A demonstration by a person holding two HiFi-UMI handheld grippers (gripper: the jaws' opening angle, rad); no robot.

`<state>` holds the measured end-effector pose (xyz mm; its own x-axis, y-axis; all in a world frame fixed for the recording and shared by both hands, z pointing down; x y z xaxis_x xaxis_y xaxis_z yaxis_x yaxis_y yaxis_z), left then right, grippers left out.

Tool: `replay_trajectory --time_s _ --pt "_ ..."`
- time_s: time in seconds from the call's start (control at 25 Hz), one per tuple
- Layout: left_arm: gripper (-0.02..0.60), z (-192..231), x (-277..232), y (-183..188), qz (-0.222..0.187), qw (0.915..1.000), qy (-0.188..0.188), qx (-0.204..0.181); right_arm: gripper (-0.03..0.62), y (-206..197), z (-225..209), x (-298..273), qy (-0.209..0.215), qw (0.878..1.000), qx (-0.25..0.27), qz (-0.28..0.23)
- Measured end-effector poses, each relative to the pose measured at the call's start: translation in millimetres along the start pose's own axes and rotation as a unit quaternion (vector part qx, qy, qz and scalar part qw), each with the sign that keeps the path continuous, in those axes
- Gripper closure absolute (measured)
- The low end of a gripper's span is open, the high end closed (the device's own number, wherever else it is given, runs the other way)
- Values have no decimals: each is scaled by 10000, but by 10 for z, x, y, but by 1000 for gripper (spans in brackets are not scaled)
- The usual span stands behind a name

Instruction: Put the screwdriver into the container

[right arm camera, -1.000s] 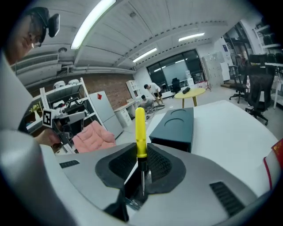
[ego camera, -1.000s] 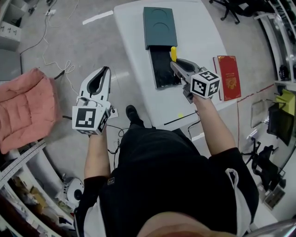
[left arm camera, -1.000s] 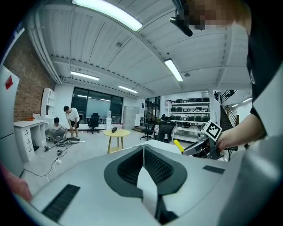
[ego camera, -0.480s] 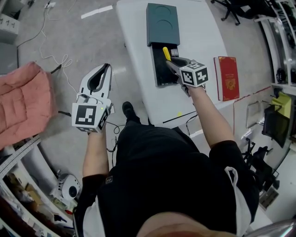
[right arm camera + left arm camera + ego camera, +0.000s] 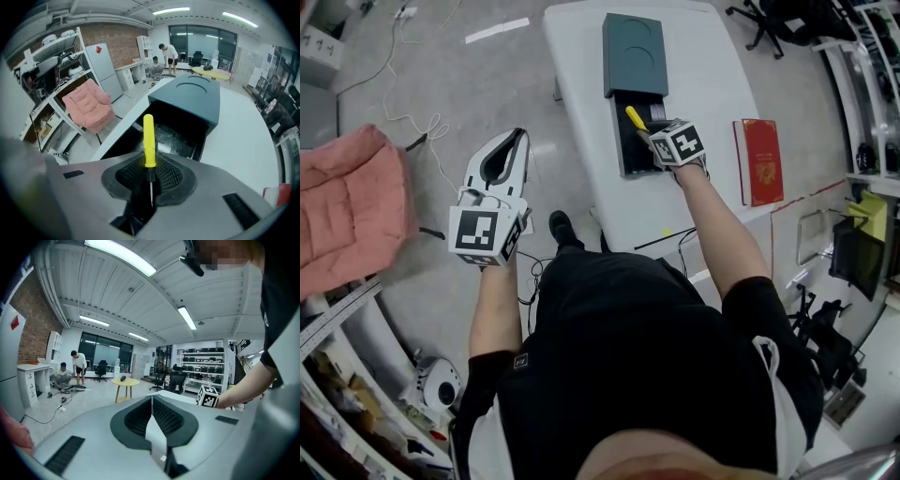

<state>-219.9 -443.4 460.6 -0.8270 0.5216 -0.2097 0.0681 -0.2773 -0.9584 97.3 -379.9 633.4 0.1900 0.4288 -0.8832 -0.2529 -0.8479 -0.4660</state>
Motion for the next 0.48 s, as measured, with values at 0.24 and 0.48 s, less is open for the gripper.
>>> replay_trajectory --time_s 0.24,0.48 --pt "555 14 91 29 -49 9999 -88 -16 510 18 50 -81 -147 9986 176 483" --pt "555 27 156 7 -60 9998 -213 7 510 -24 61 -130 -370 9961 262 760"
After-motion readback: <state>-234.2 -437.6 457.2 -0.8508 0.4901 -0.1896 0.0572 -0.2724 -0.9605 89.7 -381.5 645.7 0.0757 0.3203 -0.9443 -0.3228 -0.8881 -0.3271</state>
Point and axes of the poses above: the fingertips, and each gripper's own axes: x backward along the fingers, z to its left, y out of its top, the point moved 6 cm from there along x, backward along the fingers, and after that the axes turned 6 degrees about x, right-handed, at the moved point
